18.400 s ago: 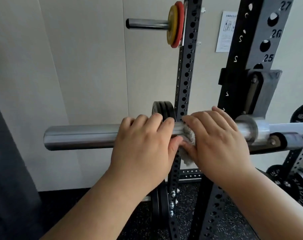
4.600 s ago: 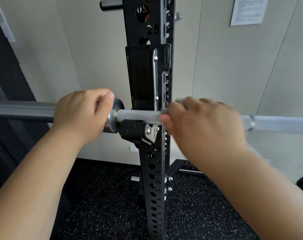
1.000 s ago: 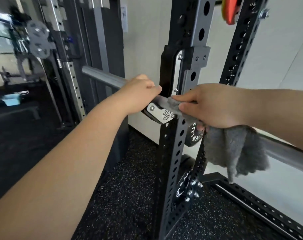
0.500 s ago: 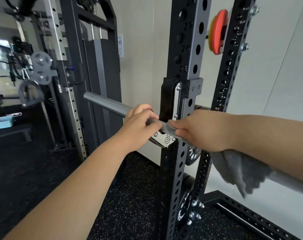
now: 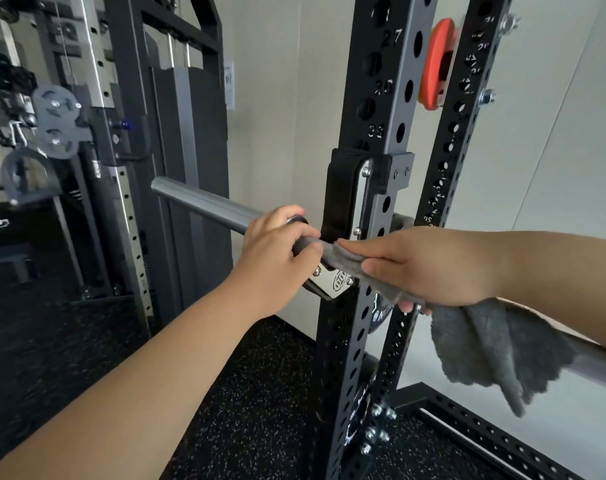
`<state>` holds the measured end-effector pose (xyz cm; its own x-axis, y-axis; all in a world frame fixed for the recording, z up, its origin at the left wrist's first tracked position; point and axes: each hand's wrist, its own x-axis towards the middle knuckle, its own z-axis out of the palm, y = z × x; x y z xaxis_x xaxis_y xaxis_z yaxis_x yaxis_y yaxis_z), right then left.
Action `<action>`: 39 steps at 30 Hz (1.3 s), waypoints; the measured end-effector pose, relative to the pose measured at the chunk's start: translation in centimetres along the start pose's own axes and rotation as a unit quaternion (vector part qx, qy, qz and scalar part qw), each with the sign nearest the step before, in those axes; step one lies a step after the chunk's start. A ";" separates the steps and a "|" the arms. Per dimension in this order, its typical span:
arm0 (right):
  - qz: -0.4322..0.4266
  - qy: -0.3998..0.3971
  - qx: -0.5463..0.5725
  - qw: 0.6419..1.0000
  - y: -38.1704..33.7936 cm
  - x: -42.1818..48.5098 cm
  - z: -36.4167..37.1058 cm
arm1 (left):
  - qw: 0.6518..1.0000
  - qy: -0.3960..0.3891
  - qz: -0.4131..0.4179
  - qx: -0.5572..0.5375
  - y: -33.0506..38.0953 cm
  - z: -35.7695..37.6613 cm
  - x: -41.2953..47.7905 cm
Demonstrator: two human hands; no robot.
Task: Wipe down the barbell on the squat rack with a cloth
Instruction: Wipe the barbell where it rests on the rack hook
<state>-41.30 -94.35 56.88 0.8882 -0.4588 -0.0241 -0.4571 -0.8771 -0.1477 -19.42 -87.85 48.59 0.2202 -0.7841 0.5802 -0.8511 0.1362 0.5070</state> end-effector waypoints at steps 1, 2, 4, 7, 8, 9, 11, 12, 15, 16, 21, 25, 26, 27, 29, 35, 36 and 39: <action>0.000 -0.007 -0.004 1.000 0.2 -0.8 -0.1 | 1.000 0.003 0.001 -0.002 -0.2 0.1 0.0; 0.006 -0.015 -0.017 1.000 0.4 -1.7 -0.3 | 1.000 0.006 0.000 -0.009 -0.3 0.2 0.0; 0.020 -0.023 -0.013 0.999 0.6 -2.3 -0.2 | 1.000 0.015 -0.001 -0.023 -0.4 0.6 0.1; 0.040 0.030 0.058 0.997 0.4 -0.1 0.1 | 0.999 0.023 0.010 -0.027 -0.5 0.7 0.2; 0.044 0.029 0.076 0.996 0.2 0.6 0.2 | 0.999 0.021 0.012 -0.024 -0.5 0.6 0.3; 0.047 0.020 0.076 0.996 0.0 0.9 0.3 | 1.000 0.020 0.012 -0.021 -0.5 0.6 0.3; 0.054 0.032 0.044 0.997 0.0 0.2 0.5 | 0.999 0.021 0.014 -0.022 -0.6 0.6 0.2; 0.049 0.043 0.028 0.997 0.3 -0.3 0.5 | 0.999 0.022 0.014 -0.026 -0.6 0.6 0.3; 0.036 -0.006 0.103 0.994 0.7 -1.3 0.1 | 0.999 0.025 0.009 -0.037 -0.6 0.7 0.5; 0.044 -0.032 0.156 0.986 0.7 -1.3 -0.2 | 0.999 0.026 0.010 -0.038 -0.7 0.8 0.5; 0.076 0.013 0.035 0.996 -0.3 -0.6 0.4 | 0.998 0.033 0.014 -0.050 -0.8 0.9 0.4; 0.138 0.037 -0.248 0.958 -2.9 -0.6 3.2 | 0.998 0.037 0.015 -0.054 -0.6 1.0 0.3; 0.128 0.023 -0.287 0.949 -3.2 -0.7 3.7 | 0.998 0.040 0.015 -0.053 -0.7 1.0 0.3; 0.122 0.016 -0.308 0.943 -3.4 -0.8 3.7 | 0.998 0.039 0.015 -0.052 -0.8 1.0 0.2; 0.095 0.043 -0.305 0.947 -2.6 -0.9 3.1 | 0.998 0.032 0.019 -0.053 -0.8 1.0 0.3; 0.058 0.034 -0.067 0.996 -1.4 0.6 0.7 | 0.998 0.036 0.011 -0.056 -0.5 0.9 0.4; 0.058 0.013 -0.001 0.998 -1.3 0.9 0.5 | 0.998 0.037 0.009 -0.057 -0.5 0.9 0.4; 0.043 -0.007 0.026 0.999 -0.7 -0.1 0.1 | 0.997 0.043 0.010 -0.058 -0.6 1.0 0.2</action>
<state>-41.03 -93.69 56.86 0.8461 -0.5304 -0.0538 -0.5298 -0.8254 -0.1948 -19.36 -88.69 47.75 0.2479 -0.7259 0.6416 -0.7956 0.2253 0.5623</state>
